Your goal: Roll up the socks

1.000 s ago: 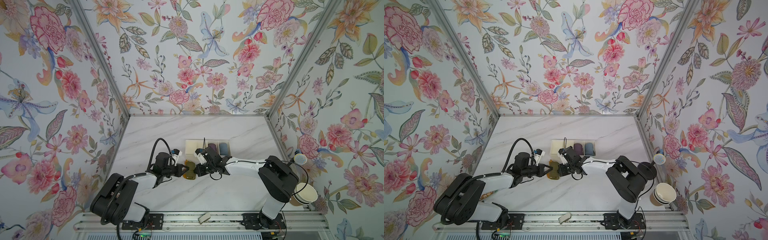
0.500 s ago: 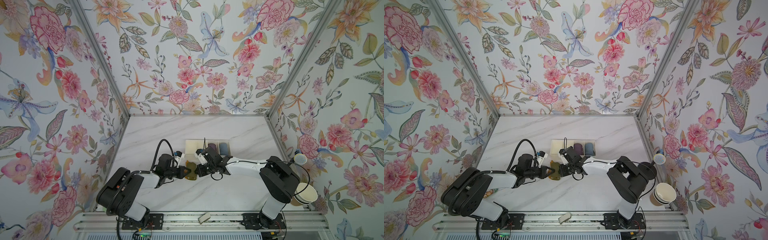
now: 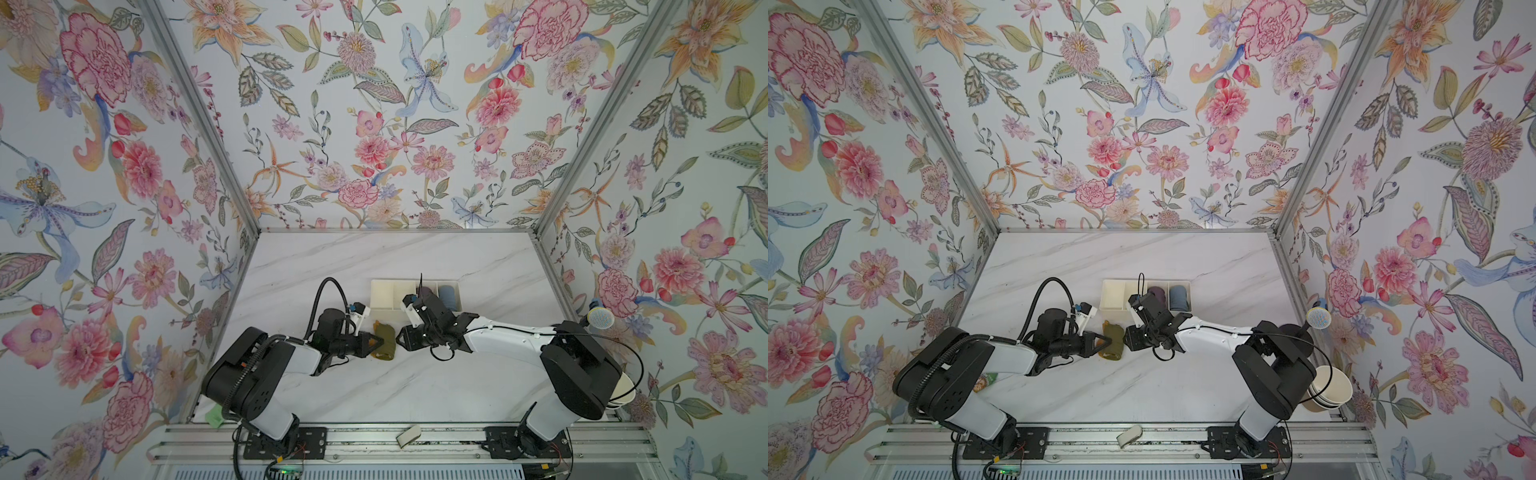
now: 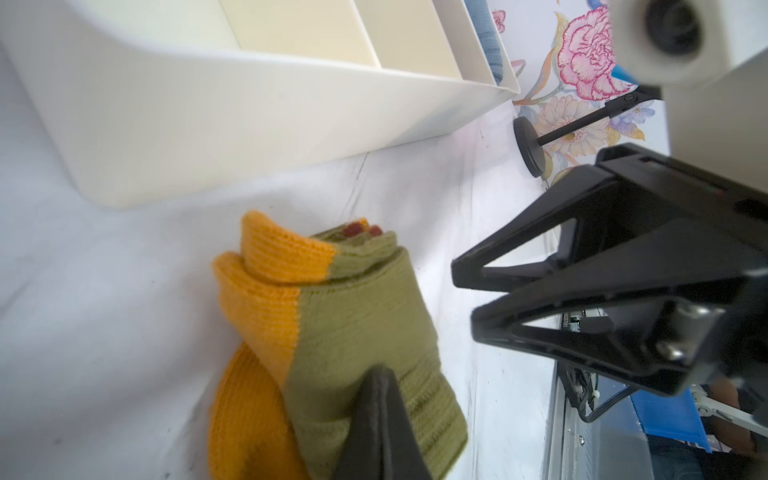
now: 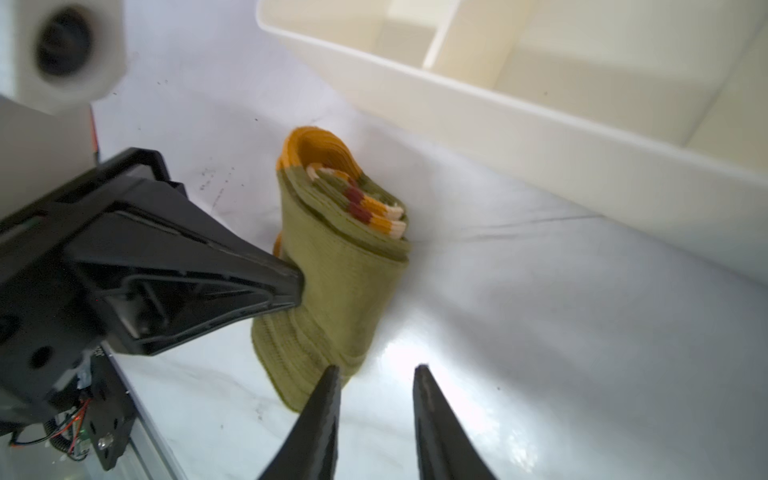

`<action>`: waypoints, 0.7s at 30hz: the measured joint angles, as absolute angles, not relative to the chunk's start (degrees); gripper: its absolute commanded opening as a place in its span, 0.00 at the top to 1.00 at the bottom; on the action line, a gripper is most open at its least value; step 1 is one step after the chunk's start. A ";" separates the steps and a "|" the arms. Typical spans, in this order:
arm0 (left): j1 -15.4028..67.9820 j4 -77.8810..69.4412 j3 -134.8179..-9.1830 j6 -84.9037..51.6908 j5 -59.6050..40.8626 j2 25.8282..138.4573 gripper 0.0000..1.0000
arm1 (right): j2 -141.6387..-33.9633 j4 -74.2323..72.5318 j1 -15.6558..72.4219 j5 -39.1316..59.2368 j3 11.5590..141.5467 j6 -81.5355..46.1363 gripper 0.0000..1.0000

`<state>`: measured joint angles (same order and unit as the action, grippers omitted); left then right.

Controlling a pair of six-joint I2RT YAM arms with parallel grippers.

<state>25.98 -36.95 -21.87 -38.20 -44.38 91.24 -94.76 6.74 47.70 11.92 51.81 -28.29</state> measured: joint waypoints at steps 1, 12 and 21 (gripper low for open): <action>25.80 -37.30 -21.63 -38.22 -44.38 91.24 1.00 | -95.53 7.55 47.94 11.14 52.10 -28.36 0.70; 24.75 -39.16 -20.25 -38.20 -44.45 91.24 1.00 | -99.92 11.38 49.54 6.35 56.23 -28.73 0.70; 24.73 -38.70 -20.25 -38.09 -44.58 90.94 1.00 | -102.02 11.22 50.50 5.98 57.87 -28.71 0.70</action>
